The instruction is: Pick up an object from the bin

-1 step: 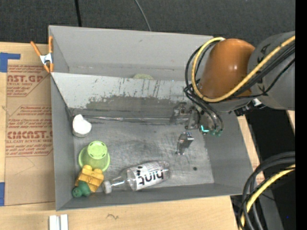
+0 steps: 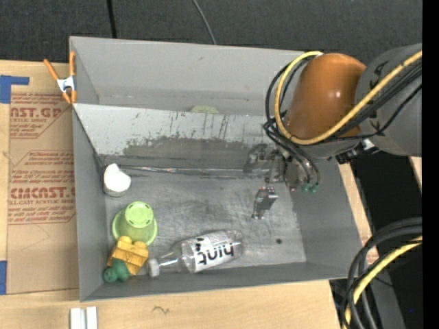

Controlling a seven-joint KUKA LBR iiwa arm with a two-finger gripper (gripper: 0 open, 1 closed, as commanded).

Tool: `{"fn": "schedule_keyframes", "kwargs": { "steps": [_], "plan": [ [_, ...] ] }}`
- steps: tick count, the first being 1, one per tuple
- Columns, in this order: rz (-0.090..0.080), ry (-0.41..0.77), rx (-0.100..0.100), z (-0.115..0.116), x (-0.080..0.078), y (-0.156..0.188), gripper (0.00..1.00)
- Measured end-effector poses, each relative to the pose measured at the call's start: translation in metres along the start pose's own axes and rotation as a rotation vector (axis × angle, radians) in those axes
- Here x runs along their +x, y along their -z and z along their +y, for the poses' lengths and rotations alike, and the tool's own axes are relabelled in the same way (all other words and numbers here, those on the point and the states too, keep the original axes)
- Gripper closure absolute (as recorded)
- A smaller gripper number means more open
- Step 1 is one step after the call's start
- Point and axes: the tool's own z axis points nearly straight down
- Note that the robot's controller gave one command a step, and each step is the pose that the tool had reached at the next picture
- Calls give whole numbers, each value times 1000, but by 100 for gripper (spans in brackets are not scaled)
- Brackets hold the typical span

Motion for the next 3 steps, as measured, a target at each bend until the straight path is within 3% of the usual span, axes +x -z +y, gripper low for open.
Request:
{"fn": "schedule_keyframes", "kwargs": {
  "steps": [1,2,3],
  "plan": [
    [-3,121,0,26,25,-43,0],
    [2,280,-1,66,47,-49,0],
    [1,365,0,71,57,-49,0]
  ]
}}
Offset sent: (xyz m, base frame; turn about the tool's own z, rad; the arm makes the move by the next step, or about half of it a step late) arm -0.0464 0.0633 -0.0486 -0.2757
